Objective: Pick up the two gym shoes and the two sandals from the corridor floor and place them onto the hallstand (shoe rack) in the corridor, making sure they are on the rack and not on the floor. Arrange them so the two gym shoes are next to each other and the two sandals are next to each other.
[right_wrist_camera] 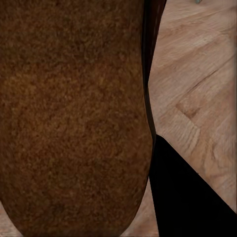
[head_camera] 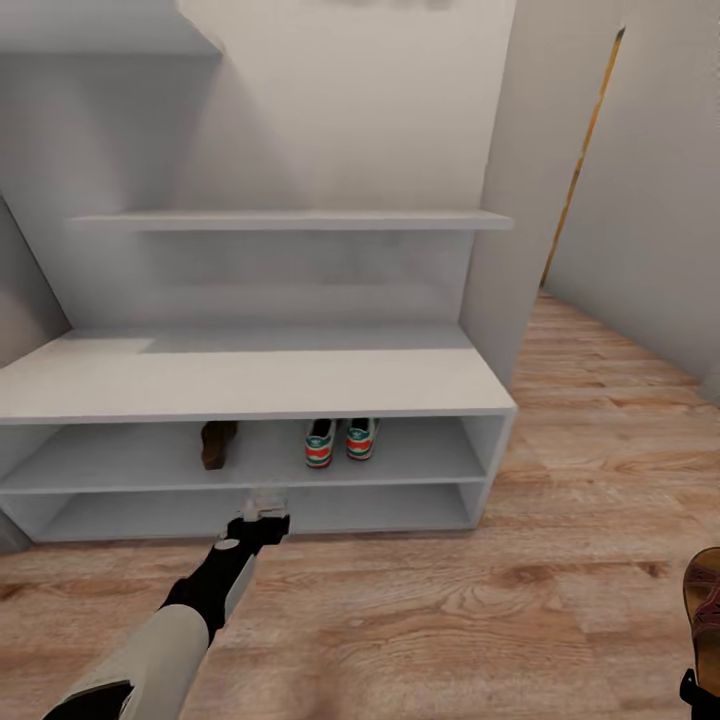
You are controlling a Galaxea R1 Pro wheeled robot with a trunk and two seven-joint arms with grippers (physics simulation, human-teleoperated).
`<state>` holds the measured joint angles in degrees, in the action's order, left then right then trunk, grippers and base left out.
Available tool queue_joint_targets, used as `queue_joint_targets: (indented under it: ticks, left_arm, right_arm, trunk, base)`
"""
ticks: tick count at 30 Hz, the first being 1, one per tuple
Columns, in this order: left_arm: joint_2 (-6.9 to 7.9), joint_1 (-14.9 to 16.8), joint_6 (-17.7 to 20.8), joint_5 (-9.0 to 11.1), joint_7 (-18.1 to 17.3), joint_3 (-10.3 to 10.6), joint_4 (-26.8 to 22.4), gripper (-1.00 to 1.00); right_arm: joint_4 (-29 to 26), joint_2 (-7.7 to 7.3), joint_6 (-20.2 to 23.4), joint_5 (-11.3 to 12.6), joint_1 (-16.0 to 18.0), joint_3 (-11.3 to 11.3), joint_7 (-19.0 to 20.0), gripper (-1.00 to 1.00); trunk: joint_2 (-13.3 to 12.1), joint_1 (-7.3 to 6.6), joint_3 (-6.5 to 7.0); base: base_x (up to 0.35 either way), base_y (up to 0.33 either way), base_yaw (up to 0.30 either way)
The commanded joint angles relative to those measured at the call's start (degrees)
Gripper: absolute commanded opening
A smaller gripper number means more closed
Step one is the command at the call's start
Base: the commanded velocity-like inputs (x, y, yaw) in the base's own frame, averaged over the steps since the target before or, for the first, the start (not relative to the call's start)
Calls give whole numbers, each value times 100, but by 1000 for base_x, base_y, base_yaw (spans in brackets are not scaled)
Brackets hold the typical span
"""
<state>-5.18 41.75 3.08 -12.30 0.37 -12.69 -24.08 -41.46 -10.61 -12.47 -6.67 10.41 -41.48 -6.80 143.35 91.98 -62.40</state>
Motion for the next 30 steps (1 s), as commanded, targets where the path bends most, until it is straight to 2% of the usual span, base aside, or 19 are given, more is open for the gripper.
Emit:
queue_joint_targets:
  ticks: [1,3,7,10,11,15,18,21,23,25,30]
  left_arm:
    - [-5,-143,-101,-60,-21,-27,-13,100]
    - [-6,-365,-327,-61,-42,-13,-23,100]
    - [-8,-875,-1104,-63,-73,8,-35,100]
    - [-6,-1089,-1335,-68,-142,17,-54,100]
    - [8,-1393,-1500,-80,-447,24,-76,100]
    - [72,-1718,-1656,-77,-970,0,-98,100]
    - [267,-1976,-1936,-52,-1437,-26,-41,100]
    - [453,-2303,-2333,-45,-1783,-42,27,100]
    - [517,-2506,-2517,-45,-1853,-53,39,100]
    - [657,-2735,-2718,-39,-1900,-79,49,100]
    - [879,-2918,-2873,17,-1931,-118,64,100]
  right_arm:
    - [0,3,-10,-45,5,-10,-21,-100]
    - [-1,8,-10,-43,5,-9,-22,-100]
    - [-2,88,-8,-44,5,-9,-23,-100]
    - [-2,156,-5,-46,5,-7,-20,-100]
    - [-2,265,-11,-88,5,8,-7,-100]
    - [3,419,-18,-286,5,84,0,-100]
    - [10,507,-39,-587,5,134,-7,-100]
    - [14,540,-56,-732,5,152,-18,-100]
    - [14,545,-59,-757,5,151,-21,-100]
    - [18,549,-58,-768,5,150,-20,-100]
    - [49,555,-60,-763,5,155,-18,-100]
  trunk:
    - [2,-5,-4]
    - [2,-5,-4]
    - [2,-5,-4]
    - [2,-5,-4]
    - [2,-5,-4]
    - [2,-5,-4]
    - [2,-5,-4]
    - [2,-5,-4]
    - [2,-5,-4]
    - [2,-5,-4]
    - [2,-5,-4]
  base:
    - [-300,175,0]
    - [-265,168,0]
    - [-101,68,0]
    - [-35,23,0]
    - [-11,8,0]
    - [-6,4,0]
    - [-2,1,0]
    - [0,0,0]
    - [0,0,0]
    - [0,0,0]
    - [0,0,0]
